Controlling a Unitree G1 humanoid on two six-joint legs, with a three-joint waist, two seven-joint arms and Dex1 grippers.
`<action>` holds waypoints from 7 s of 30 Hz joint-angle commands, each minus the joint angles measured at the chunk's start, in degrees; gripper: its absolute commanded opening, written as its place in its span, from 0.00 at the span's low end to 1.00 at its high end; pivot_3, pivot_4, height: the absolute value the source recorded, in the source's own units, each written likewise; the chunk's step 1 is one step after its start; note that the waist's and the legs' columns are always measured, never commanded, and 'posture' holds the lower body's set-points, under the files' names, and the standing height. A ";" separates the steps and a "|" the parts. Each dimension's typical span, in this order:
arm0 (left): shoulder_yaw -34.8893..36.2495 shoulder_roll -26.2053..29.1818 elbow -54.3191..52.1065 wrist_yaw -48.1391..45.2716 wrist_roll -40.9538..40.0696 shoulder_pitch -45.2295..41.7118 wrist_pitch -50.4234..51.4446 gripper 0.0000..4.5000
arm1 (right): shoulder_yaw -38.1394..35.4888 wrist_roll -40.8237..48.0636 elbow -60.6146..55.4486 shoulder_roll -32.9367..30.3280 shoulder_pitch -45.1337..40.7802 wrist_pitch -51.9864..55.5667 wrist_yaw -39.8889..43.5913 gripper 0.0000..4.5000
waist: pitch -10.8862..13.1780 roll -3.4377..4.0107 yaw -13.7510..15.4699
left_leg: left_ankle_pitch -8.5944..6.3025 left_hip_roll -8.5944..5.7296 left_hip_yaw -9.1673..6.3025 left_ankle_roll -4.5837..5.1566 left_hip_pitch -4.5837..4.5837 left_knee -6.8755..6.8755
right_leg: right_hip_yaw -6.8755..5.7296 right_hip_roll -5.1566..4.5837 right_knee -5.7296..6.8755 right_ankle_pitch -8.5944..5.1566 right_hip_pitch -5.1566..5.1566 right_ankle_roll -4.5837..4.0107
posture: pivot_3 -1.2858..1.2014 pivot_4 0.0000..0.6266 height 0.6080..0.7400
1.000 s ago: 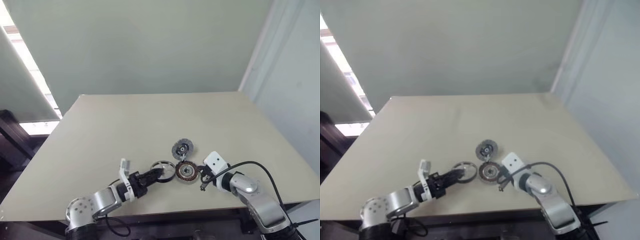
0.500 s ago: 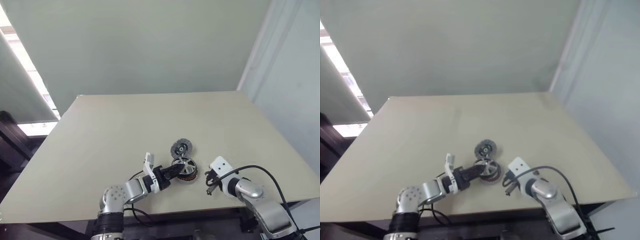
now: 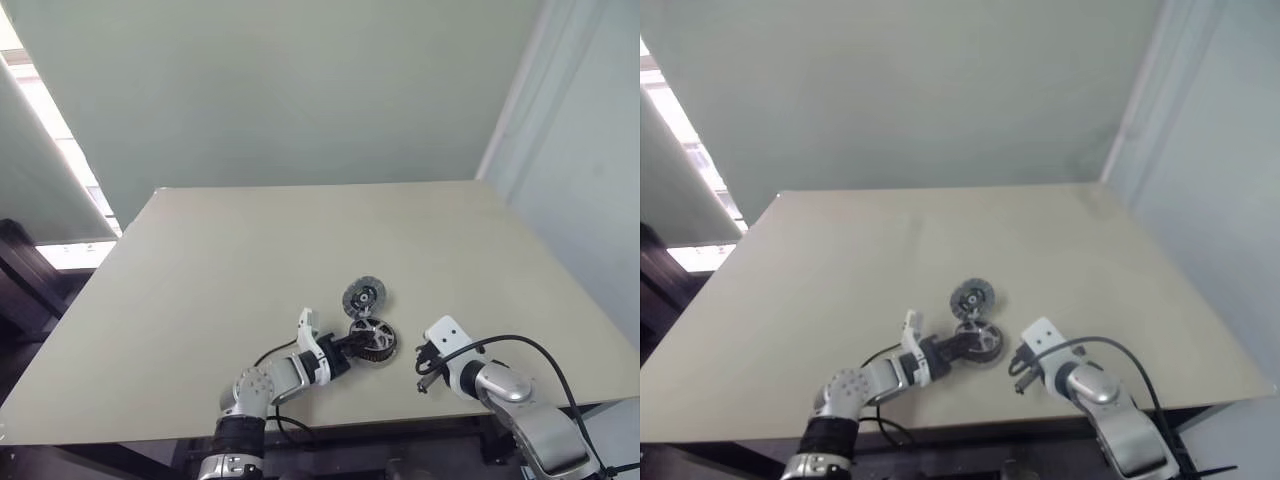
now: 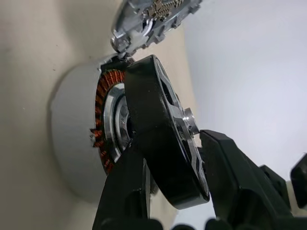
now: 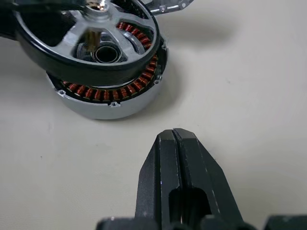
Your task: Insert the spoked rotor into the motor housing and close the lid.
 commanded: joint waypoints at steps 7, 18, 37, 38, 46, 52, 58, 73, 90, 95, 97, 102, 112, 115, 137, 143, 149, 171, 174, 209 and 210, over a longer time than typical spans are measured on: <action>-1.01 -1.46 2.31 -2.57 3.12 -2.86 -1.62 0.27 | -1.03 0.30 -2.85 0.53 -0.35 -0.11 -0.89 0.00 | 0.00 0.00 0.02 | 0.00 -0.01 -0.02 0.00 -0.04 0.02 | -0.02 0.00 -0.01 0.07 -0.01 0.13 | 0.52 0.00 1.00; -0.82 -1.00 2.30 -3.21 5.42 -2.51 -0.70 0.27 | -1.07 0.25 -2.97 0.88 -0.18 -0.18 -1.44 0.00 | -0.02 0.02 0.01 | 0.00 -0.01 -0.04 0.01 -0.04 0.04 | -0.04 0.00 0.00 0.08 0.00 0.14 | 0.52 0.00 1.00; 2.82 -0.40 -4.34 -0.75 3.99 -2.37 2.16 0.99 | -0.22 -0.24 -0.25 1.61 -1.85 -1.57 -1.27 0.00 | -0.04 0.04 0.00 | 0.01 -0.01 -0.05 0.01 0.00 0.11 | -0.04 0.00 0.07 0.09 0.05 0.14 | 0.52 0.00 1.00; 3.03 -0.52 -5.09 0.00 3.96 -2.39 2.35 0.99 | -0.17 -0.27 -0.19 1.62 -1.88 -1.61 -1.26 0.00 | -0.04 0.04 -0.01 | 0.01 -0.01 -0.05 0.01 0.00 0.12 | -0.04 0.00 0.07 0.09 0.05 0.14 | 0.52 0.00 1.00; 5.56 2.44 -12.96 5.34 1.73 -3.71 8.03 0.99 | -0.01 -0.32 0.32 1.91 -1.47 -2.18 -1.39 0.00 | -0.04 0.04 0.00 | 0.00 0.00 -0.06 0.01 -0.02 0.11 | -0.03 0.01 0.09 0.09 0.01 0.14 | 0.52 0.00 1.00; 9.50 7.08 -20.14 4.84 -4.29 -6.51 13.10 0.99 | -0.18 0.07 0.94 2.71 -1.76 -2.90 -1.45 0.00 | -0.03 0.03 0.16 | 0.00 -0.01 -0.11 0.00 -0.17 0.23 | -0.08 -0.01 0.10 0.09 -0.03 0.14 | 0.52 0.00 1.00; 4.25 16.52 -24.97 -4.85 2.05 -1.67 2.17 0.99 | -3.89 4.92 -2.23 6.73 -0.85 -2.58 -1.37 0.00 | -0.05 0.11 -0.05 | 0.01 0.03 -0.09 -0.02 -0.07 0.11 | -0.05 0.02 0.12 0.10 -0.06 0.13 | 0.52 0.00 1.00; -7.61 24.81 -18.68 -20.96 23.32 9.06 -31.82 0.99 | 0.65 7.13 8.69 16.03 -4.61 -9.44 -2.88 0.00 | -0.04 0.13 0.02 | 0.03 0.03 -0.06 -0.03 -0.09 0.19 | -0.06 -0.02 0.13 0.02 -0.03 -0.03 | 0.52 0.00 1.00; -9.23 23.46 -18.37 -20.71 24.59 8.89 -30.25 0.99 | 1.89 3.87 16.16 15.05 -5.29 -11.21 -3.32 0.00 | -0.06 0.14 0.00 | 0.03 0.05 -0.07 -0.01 -0.07 0.24 | -0.07 -0.01 0.21 0.11 -0.02 0.13 | 0.52 0.00 1.00; -10.06 23.38 -18.69 -20.84 24.27 8.61 -27.83 0.78 | 1.23 4.49 15.59 15.78 -4.26 -12.19 -3.93 0.00 | -0.07 0.14 -0.01 | 0.02 0.05 -0.08 -0.01 -0.06 0.23 | -0.07 0.00 0.21 0.11 -0.01 0.13 | 0.52 0.00 1.00; -9.89 22.89 -19.05 -20.30 23.15 8.34 -25.18 0.62 | 0.19 4.24 13.40 15.07 -4.52 -12.85 -4.05 0.00 | -0.07 0.14 -0.01 | 0.02 0.05 -0.07 -0.01 -0.06 0.24 | -0.07 0.00 0.21 0.11 -0.01 0.13 | 0.52 0.00 1.00; -10.19 22.04 -19.22 -19.37 22.01 7.20 -20.12 0.20 | -0.84 3.25 8.51 12.29 -4.94 -13.15 -4.02 0.00 | -0.06 0.14 0.00 | 0.03 0.03 -0.09 -0.01 -0.11 0.30 | -0.08 -0.01 0.22 0.11 -0.01 0.13 | 0.52 0.00 1.00; -12.38 20.99 -17.53 -20.26 23.57 6.39 -20.53 0.00 | 0.55 2.35 1.78 6.94 -3.76 -10.16 -1.80 0.59 | -0.07 0.15 0.00 | 0.03 0.04 -0.09 -0.01 -0.11 0.29 | -0.08 0.01 0.22 0.11 -0.02 0.13 | 0.52 0.00 1.00; -12.83 20.91 -16.76 -20.05 24.38 6.23 -21.45 0.00 | 1.45 1.80 0.25 5.29 -3.05 -9.66 -0.98 0.84 | -0.07 0.15 0.01 | 0.03 0.04 -0.09 -0.01 -0.11 0.30 | -0.08 0.01 0.23 0.11 -0.01 0.13 | 0.52 0.00 1.00; -14.08 21.56 -14.75 -20.96 25.97 5.31 -21.16 0.00 | 19.20 -15.65 0.93 -13.05 -10.73 -18.33 15.96 1.00 | -0.07 0.10 0.17 | 0.02 0.03 -0.10 -0.01 -0.10 0.41 | -0.13 0.00 0.22 0.11 0.06 0.14 | 0.52 0.00 1.00; -13.94 21.73 -14.50 -21.23 26.24 5.16 -21.33 0.00 | 20.56 -18.34 4.85 -11.69 -12.22 -20.12 16.94 1.00 | -0.07 0.11 0.20 | 0.03 0.03 -0.11 0.00 -0.10 0.41 | -0.13 0.00 0.23 0.11 0.06 0.13 | 0.52 0.00 1.00; -13.74 21.82 -14.72 -21.30 26.31 5.15 -21.27 0.00 | 21.67 -20.76 8.44 -10.18 -13.50 -22.25 17.43 1.00 | -0.07 0.11 0.18 | 0.03 0.03 -0.10 -0.01 -0.09 0.43 | -0.13 0.00 0.24 0.12 0.07 0.13 | 0.52 0.00 1.00; -13.68 21.94 -14.61 -21.11 26.62 5.05 -21.54 0.00 | 19.60 -23.91 12.47 -6.75 -14.68 -25.06 17.56 0.02 | -0.11 0.00 0.17 | 0.03 0.05 -0.09 0.00 0.58 0.43 | -0.12 0.00 0.25 0.10 0.69 0.10 | 0.52 0.00 1.00; -13.72 21.81 -14.55 -21.06 26.65 5.02 -21.64 0.00 | 19.06 -23.26 11.91 -6.41 -14.98 -24.67 18.02 0.02 | -0.11 0.00 0.16 | 0.02 0.05 -0.10 0.00 0.66 0.42 | -0.13 0.00 0.25 0.08 0.77 0.06 | 0.52 0.00 1.00; -14.76 29.83 -14.84 -28.13 28.06 8.74 -25.06 0.00 | 25.39 -15.92 -6.34 -7.93 -20.42 2.42 19.27 0.59 | -0.05 0.08 0.01 | 0.02 0.08 -0.12 -0.02 0.62 0.16 | -0.19 -0.04 0.13 0.02 0.61 0.01 | 0.52 0.00 1.00; -14.78 29.85 -14.86 -28.08 28.06 8.67 -24.99 0.00 | 25.66 -15.94 -6.10 -8.32 -20.25 1.76 19.42 0.67 | -0.05 0.07 0.01 | 0.02 0.08 -0.12 -0.02 0.62 0.15 | -0.19 -0.04 0.12 0.02 0.62 0.01 | 0.52 0.00 1.00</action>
